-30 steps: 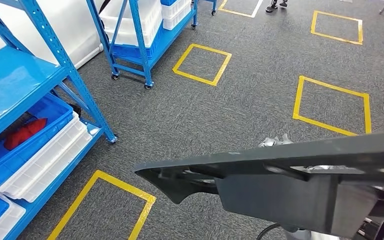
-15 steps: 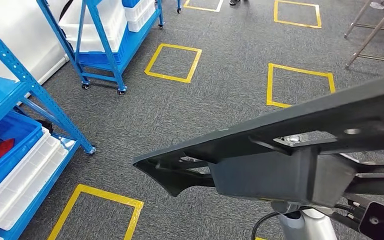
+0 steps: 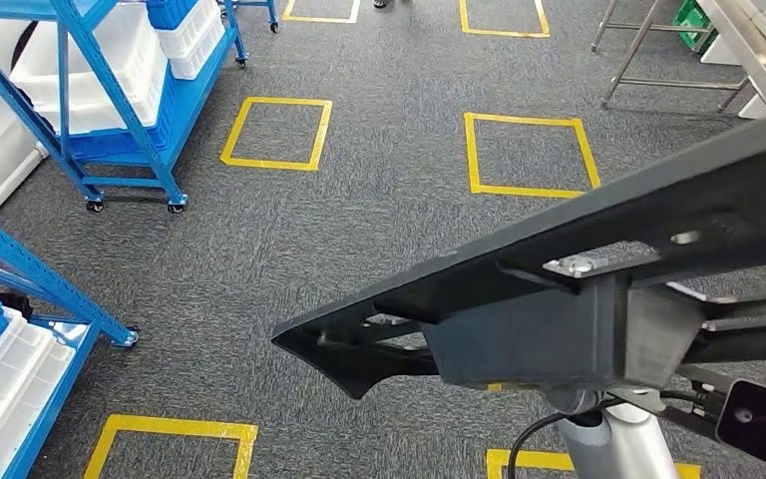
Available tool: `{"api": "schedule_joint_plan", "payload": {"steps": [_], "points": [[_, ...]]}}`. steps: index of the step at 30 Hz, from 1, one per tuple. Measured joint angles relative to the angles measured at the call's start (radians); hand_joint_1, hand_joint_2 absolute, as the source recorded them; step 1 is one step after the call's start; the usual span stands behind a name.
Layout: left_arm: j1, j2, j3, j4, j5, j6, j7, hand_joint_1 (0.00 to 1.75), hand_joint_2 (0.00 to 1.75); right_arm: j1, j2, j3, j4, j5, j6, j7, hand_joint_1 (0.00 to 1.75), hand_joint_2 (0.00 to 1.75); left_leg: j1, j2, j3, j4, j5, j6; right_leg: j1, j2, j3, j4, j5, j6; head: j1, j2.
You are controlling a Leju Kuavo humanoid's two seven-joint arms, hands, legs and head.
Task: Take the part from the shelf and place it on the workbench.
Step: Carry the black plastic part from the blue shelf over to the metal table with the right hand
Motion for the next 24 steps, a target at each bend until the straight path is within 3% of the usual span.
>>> {"api": "schedule_joint_plan", "payload": {"steps": [2,4,6,7,8,9,11,13,15,17,19,21,22,23,24], "points": [[-0.005,-0.004,0.001,0.000,0.008,-0.004,-0.011,0.00,1.75,-0.036,-0.009,0.012,0.008,-0.034,-0.007,0.026,1.75,1.75,0.001,0.024,0.004,-0.010,0.007,0.014,0.003,-0.036,-0.016,0.033,-0.020,0.009,0.000,0.000],[-0.006,-0.007,0.004,0.000,0.016,-0.006,-0.021,0.00,1.75,-0.077,-0.012,0.030,0.019,-0.058,-0.016,0.053,1.75,1.75,-0.002,0.051,0.005,-0.015,0.011,0.024,0.004,-0.099,-0.067,0.142,-0.080,0.016,0.000,0.000],[-0.005,-0.007,0.008,0.000,0.021,-0.008,-0.028,0.00,1.75,-0.102,-0.012,0.049,0.032,-0.069,-0.023,0.069,1.75,1.75,-0.005,0.077,0.004,-0.015,0.010,0.026,-0.001,-0.122,-0.127,0.267,-0.131,0.023,0.000,0.000],[-0.005,-0.007,0.010,0.000,0.023,-0.008,-0.030,0.00,1.75,-0.109,-0.012,0.057,0.037,-0.073,-0.026,0.074,1.75,1.75,-0.006,0.088,0.004,-0.015,0.009,0.026,-0.003,-0.125,-0.138,0.292,-0.134,0.025,0.000,0.000],[-0.006,-0.008,0.010,0.000,0.024,-0.008,-0.032,0.00,1.75,-0.117,-0.012,0.065,0.042,-0.076,-0.030,0.078,1.75,1.75,-0.006,0.099,0.005,-0.015,0.008,0.025,-0.005,-0.129,-0.129,0.277,-0.117,0.026,0.000,0.000],[-0.007,-0.008,0.011,0.000,0.025,-0.008,-0.034,0.00,1.75,-0.126,-0.012,0.072,0.047,-0.079,-0.033,0.082,1.75,1.75,-0.006,0.110,0.007,-0.015,0.006,0.024,-0.006,-0.137,-0.099,0.222,-0.086,0.025,0.000,0.000],[-0.007,-0.011,0.011,0.000,0.026,-0.009,-0.035,0.00,1.75,-0.144,-0.012,0.083,0.054,-0.082,-0.037,0.085,1.75,1.75,-0.008,0.128,0.012,-0.013,0.001,0.017,0.001,-0.181,-0.019,0.072,-0.030,0.016,0.000,0.000],[-0.007,-0.014,0.012,0.000,0.027,-0.008,-0.036,0.00,1.75,-0.157,-0.011,0.092,0.059,-0.088,-0.046,0.088,1.75,1.75,-0.013,0.145,0.015,-0.013,-0.004,0.007,0.011,-0.208,0.017,-0.004,-0.015,0.003,0.000,0.000],[-0.008,-0.016,0.012,0.000,0.028,-0.006,-0.036,0.00,1.75,-0.162,-0.010,0.100,0.063,-0.095,-0.055,0.093,1.75,1.75,-0.014,0.164,0.019,-0.016,-0.007,-0.004,0.014,-0.189,0.016,-0.011,-0.015,-0.009,0.000,0.000],[-0.010,-0.019,0.013,0.000,0.031,-0.001,-0.036,0.00,1.75,-0.169,-0.010,0.107,0.067,-0.100,-0.058,0.095,1.75,1.75,-0.011,0.144,0.016,0.003,-0.025,-0.013,0.009,-0.166,0.019,-0.019,-0.009,-0.021,0.000,0.000],[-0.009,-0.020,0.016,0.000,0.035,0.004,-0.035,0.00,1.75,-0.180,-0.009,0.117,0.071,-0.104,-0.058,0.091,1.75,1.75,-0.007,0.094,-0.026,0.099,-0.080,-0.019,0.005,-0.145,0.022,-0.024,-0.006,-0.030,0.000,0.000],[-0.004,-0.021,0.021,0.000,0.039,0.008,-0.035,0.00,1.75,-0.186,-0.007,0.129,0.073,-0.103,-0.057,0.085,1.75,1.75,-0.007,0.070,-0.096,0.238,-0.135,-0.021,0.006,-0.118,0.022,-0.023,-0.006,-0.034,0.000,0.000],[-0.002,-0.021,0.023,0.000,0.040,0.010,-0.034,0.00,1.75,-0.186,-0.007,0.134,0.073,-0.099,-0.059,0.083,1.75,1.75,-0.007,0.066,-0.119,0.277,-0.139,-0.021,0.007,-0.104,0.023,-0.022,-0.007,-0.034,0.000,0.000],[-0.001,-0.021,0.025,0.000,0.040,0.011,-0.034,0.00,1.75,-0.187,-0.007,0.138,0.072,-0.095,-0.062,0.083,1.75,1.75,-0.006,0.065,-0.125,0.276,-0.122,-0.021,0.007,-0.090,0.024,-0.020,-0.007,-0.034,0.000,0.000],[0.000,-0.021,0.025,0.000,0.039,0.012,-0.034,0.00,1.75,-0.188,-0.007,0.143,0.070,-0.090,-0.068,0.083,1.75,1.75,-0.005,0.061,-0.111,0.234,-0.087,-0.020,0.006,-0.075,0.025,-0.018,-0.009,-0.033,0.000,0.000]]}}
